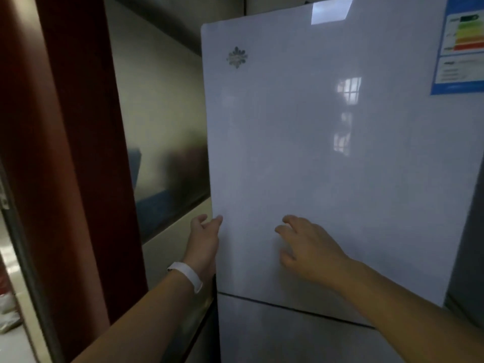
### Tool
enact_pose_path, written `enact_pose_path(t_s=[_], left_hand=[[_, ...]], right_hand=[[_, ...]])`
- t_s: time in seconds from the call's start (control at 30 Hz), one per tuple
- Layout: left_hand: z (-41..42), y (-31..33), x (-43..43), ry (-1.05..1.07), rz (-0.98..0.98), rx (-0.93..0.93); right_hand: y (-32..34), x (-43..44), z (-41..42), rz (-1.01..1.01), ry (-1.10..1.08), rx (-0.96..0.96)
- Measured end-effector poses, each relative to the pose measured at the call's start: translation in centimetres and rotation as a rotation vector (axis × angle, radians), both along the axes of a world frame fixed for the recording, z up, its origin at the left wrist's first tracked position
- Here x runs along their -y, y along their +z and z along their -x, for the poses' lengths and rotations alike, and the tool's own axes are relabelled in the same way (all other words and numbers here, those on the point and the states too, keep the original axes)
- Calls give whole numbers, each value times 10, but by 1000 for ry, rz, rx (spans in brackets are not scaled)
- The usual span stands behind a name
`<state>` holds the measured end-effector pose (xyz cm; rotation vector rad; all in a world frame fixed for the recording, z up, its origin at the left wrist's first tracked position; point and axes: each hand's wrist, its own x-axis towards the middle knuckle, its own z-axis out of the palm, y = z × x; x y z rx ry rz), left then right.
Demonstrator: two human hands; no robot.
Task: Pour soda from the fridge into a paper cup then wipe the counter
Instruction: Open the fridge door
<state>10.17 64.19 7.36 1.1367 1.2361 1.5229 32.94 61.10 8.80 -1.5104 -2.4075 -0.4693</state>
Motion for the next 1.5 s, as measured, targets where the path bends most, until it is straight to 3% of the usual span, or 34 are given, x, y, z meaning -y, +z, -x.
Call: enact_pose_path(t_s=[0.37,0.7,0.87,1.5], left_hand=[[-4,9,-75,234,-77,-22],[-1,-13,-122,88,-108,-3],[-8,-18,-123,142,-77,-48],[4,-28,-74,183,-109,-195]], right_hand=[[-5,-75,28,-290,115,175],[-29,-120,20,-453,130,249],[-35,-126,21,-538,126,265],[-41,-92,23,-565,162,207]])
